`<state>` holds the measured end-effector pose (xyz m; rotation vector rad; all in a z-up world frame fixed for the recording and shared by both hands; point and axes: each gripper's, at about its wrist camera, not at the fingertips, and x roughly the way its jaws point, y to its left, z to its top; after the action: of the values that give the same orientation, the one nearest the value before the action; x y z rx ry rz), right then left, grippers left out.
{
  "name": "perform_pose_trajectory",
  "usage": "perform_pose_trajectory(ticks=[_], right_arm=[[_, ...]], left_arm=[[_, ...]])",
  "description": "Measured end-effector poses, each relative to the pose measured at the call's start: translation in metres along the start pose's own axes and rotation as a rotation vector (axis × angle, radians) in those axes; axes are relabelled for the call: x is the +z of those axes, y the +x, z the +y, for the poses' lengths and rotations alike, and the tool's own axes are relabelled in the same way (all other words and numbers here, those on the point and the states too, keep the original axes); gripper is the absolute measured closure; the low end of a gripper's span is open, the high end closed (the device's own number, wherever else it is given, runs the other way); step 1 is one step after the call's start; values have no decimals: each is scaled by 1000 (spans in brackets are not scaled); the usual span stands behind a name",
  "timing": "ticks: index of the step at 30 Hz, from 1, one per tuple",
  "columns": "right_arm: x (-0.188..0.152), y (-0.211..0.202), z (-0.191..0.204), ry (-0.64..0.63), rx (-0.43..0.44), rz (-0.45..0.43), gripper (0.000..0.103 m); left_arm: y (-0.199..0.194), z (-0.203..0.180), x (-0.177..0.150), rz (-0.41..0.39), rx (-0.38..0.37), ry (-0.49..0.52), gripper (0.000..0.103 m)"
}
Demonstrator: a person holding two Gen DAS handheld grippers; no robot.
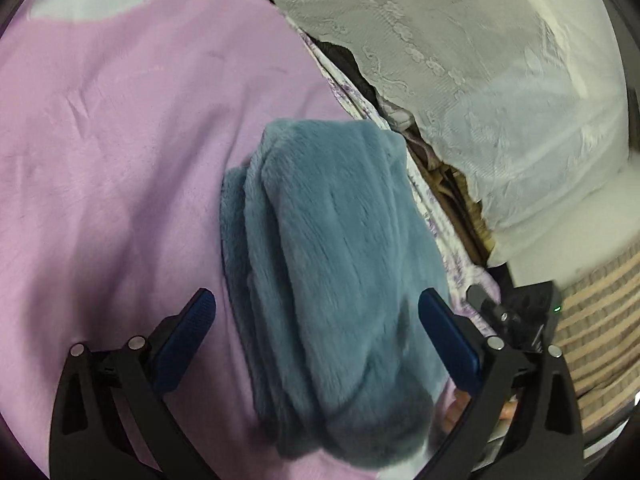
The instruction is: Fold small clothes
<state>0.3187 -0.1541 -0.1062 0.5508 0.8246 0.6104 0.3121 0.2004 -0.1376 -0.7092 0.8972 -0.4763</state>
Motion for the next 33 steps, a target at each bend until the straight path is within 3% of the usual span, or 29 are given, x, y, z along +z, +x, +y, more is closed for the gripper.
perform_pose_trajectory(ticks=[7, 15, 24, 29, 33], right_arm=[[-1, 25, -14, 58, 74, 80, 16], [-6, 23, -17, 54, 96, 75, 15], [3, 45, -7, 10, 93, 111, 8], [7, 20, 0, -50, -41, 3, 8], [2, 7, 19, -162, -269, -118, 8]], left_arm=[[12, -7, -6, 41, -87, 37, 5], [19, -12, -13, 60, -28, 92, 5], [29, -7, -5, 60, -50, 69, 4], [26, -8, -8, 45, -34, 90, 5], [24, -9, -10, 32, -14, 107, 4]])
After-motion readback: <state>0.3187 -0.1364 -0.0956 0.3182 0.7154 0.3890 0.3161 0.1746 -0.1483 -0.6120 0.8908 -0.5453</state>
